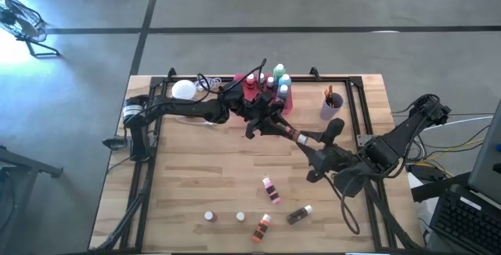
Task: Pick & Place Paint Supplies
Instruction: Put the brown black paint bottle into the pink bin
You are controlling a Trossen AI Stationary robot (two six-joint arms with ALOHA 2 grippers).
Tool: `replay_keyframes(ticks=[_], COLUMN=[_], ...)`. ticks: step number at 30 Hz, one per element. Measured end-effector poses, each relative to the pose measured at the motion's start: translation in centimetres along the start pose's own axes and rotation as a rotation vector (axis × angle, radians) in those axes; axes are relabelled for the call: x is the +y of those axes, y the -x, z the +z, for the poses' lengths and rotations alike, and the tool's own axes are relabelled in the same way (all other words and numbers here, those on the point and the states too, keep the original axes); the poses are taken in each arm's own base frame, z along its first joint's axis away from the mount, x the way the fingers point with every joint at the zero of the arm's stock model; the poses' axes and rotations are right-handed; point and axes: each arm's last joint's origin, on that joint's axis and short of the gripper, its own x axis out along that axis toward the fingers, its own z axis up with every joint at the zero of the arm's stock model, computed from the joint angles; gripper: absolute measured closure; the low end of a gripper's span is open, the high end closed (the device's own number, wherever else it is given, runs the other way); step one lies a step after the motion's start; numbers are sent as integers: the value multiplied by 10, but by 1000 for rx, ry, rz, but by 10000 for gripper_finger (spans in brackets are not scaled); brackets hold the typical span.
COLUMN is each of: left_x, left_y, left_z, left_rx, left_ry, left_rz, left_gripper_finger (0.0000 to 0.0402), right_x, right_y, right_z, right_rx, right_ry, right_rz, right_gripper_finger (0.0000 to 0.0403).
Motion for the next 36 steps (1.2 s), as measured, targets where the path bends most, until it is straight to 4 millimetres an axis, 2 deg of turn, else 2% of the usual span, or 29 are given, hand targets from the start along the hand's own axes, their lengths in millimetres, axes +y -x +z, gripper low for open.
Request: replay_keyframes(ticks=[8,16,21,25,30,36], left_x=[0,0,1,3,16,37], left_y=[0,1,1,5,27,78], left_z=[0,-1,-1,4,21,45], left_rx=[6,13,15,38,109,66], left_ry=[-6,-41,-103,-181,-150,-92], left_rz=[-5,-10,-12,-44,-103,28], left_gripper_finger=[266,262,240,201,156,156], right_x=[0,0,0,-1,-2,-5], right_y=[0,0,0,1,1,-3], right_z=[1,1,1,1,0,-2], right_rx=[-2,-1,-1,-2,3,22], right_ry=[-2,5,-7,-53,-69,-108], right_rz=[4,4,4,3,4,14], right_gripper_finger=[289,291,290,290,289,290])
